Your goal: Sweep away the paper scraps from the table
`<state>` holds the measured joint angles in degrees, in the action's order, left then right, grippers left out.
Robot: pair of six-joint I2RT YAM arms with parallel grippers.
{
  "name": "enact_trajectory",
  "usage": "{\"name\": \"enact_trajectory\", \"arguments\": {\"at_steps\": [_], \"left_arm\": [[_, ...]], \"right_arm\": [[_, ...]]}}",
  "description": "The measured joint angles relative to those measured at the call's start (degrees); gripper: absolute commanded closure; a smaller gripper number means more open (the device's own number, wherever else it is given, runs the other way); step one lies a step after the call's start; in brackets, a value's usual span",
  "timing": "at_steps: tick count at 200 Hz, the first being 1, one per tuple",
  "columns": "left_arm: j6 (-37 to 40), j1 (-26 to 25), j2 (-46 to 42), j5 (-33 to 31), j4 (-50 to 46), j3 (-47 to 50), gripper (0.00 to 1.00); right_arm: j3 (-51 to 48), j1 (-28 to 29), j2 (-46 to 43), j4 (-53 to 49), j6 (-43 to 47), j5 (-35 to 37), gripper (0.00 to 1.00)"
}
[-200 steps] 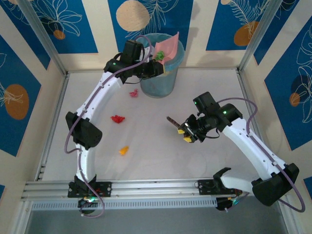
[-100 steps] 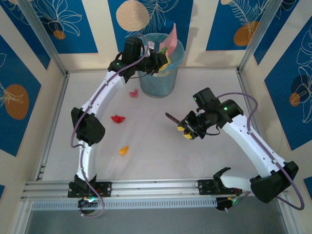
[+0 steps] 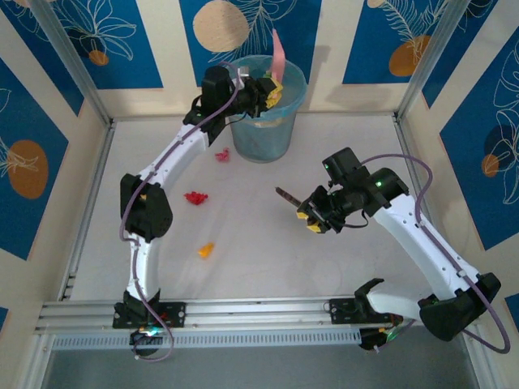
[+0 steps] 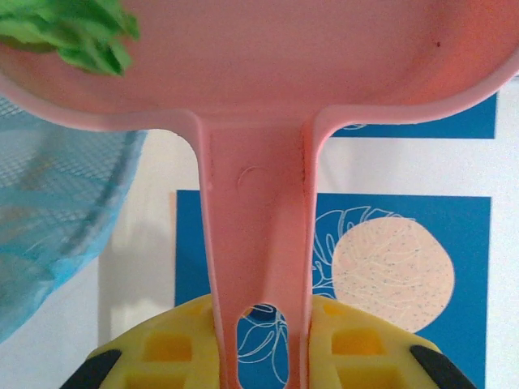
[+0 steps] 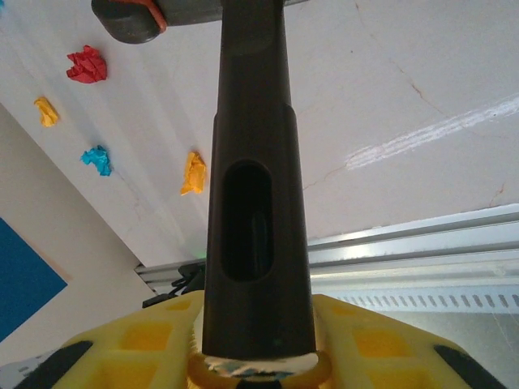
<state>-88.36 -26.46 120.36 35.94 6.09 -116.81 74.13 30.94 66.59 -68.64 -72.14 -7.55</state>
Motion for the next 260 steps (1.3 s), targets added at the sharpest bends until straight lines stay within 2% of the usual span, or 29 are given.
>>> {"name": "enact_trajectory", "arguments": {"at_steps": [74,143,178,210,238,260], "left_arm": [[-7.9,0.0,-1.7,-0.6,14.7,8.8,1.0],[-7.4,0.0,-6.0,-0.8,17.6,10.6,1.0],[-1.8,0.0,-11.1,0.5,15.4,12.2,1.0],[5.8,0.8,-19.4,1.1,11.5,17.1,1.0],[18.9,2.4,-28.7,-0.7,-0.9,19.8,1.0],[29.7,2.7,-37.6,-5.3,-12.3,22.9,1.0]], "right_arm": [[0.0,1.7,-1.7,0.0,-1.0,1.0,1.0],[-0.7,2.8,-1.7,1.4,-0.8,1.5,1.0],[-0.6,6.3,-1.1,6.8,2.1,3.1,1.0],[1.6,9.4,3.5,12.2,6.6,3.3,1.0],[4.4,12.4,9.7,17.5,11.6,3.6,1.0],[8.2,14.6,15.5,20.8,16.8,3.9,1.0]]}}
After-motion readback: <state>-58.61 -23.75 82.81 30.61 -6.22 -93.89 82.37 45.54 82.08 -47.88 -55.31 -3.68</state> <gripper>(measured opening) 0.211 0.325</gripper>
